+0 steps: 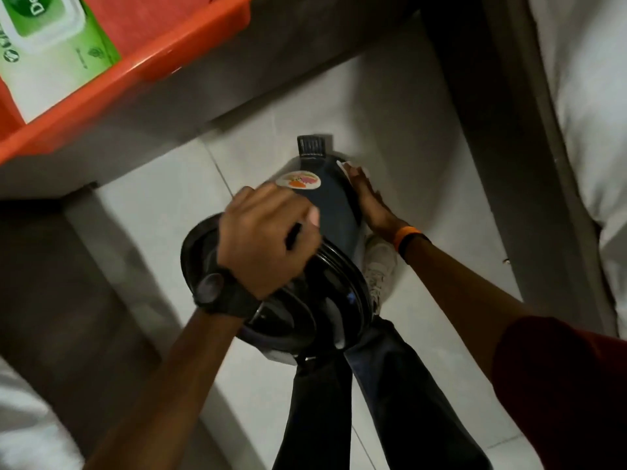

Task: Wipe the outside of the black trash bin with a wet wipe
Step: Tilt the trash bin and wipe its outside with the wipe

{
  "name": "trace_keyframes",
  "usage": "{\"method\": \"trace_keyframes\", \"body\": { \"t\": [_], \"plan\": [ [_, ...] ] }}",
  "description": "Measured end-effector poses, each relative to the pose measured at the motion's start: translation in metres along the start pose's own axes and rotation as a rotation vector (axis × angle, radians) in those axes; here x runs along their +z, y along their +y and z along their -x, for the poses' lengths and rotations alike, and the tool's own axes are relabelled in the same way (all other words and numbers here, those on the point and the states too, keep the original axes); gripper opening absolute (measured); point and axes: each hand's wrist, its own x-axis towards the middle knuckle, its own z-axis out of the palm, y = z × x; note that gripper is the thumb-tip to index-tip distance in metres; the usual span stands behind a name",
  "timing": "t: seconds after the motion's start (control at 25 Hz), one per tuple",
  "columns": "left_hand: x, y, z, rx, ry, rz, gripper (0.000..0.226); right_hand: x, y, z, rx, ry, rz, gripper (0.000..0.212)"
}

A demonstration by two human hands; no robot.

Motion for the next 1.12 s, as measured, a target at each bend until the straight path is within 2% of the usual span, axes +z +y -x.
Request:
{"method": "trace_keyframes", "body": {
  "t": [0.08,0.12,0.24,0.32,0.4,0.44,0.52,0.64,0.72,0.84,0.92,1.0,1.12],
  "plan": [
    [0.007,0.016,-0.005,0.038,-0.145,-0.102,0.037,0.001,0.007,0.011,0.055,0.016,-0.075,0.096],
    [0.007,0.015,-0.011,-0.022,-0.176,-0.127,0.039,0.003,0.008,0.029,0.011,0.008,-0.094,0.092],
    [-0.002,-0.009,-0.026,-0.345,-0.178,-0.114,0.046,0.020,-0.009,0.115,-0.271,-0.035,-0.102,0.053],
    [-0.003,-0.033,-0.027,-0.524,-0.168,0.024,0.049,0.033,-0.011,0.162,-0.488,-0.067,-0.062,0.049],
    [0.003,-0.053,-0.022,-0.611,-0.164,0.267,0.052,0.034,-0.004,0.169,-0.588,-0.113,0.054,0.052],
    [0.007,-0.061,-0.019,-0.653,-0.151,0.372,0.052,0.029,0.000,0.154,-0.620,-0.066,0.166,0.052],
    [0.012,-0.074,-0.015,-0.741,-0.105,0.499,0.053,0.010,0.007,0.104,-0.527,0.108,0.285,0.051],
    [0.009,-0.089,-0.014,-0.870,-0.035,0.609,0.058,-0.028,0.005,0.044,-0.193,0.251,0.155,0.052],
    [0.006,-0.096,-0.018,-0.940,0.008,0.631,0.063,-0.027,0.001,0.050,-0.208,0.191,0.219,0.054],
    [0.006,-0.103,-0.022,-1.014,0.035,0.608,0.065,0.010,-0.009,0.114,-0.508,0.026,0.324,0.054],
    [0.007,-0.105,-0.023,-1.024,0.028,0.589,0.066,0.025,0.002,0.146,-0.581,-0.074,0.286,0.054],
    [0.010,-0.102,-0.021,-1.003,-0.006,0.580,0.065,0.013,0.011,0.130,-0.524,0.009,0.301,0.053],
    [0.012,-0.088,-0.024,-0.907,-0.038,0.546,0.062,-0.016,0.026,0.071,-0.235,0.229,0.191,0.055]
  ]
}}
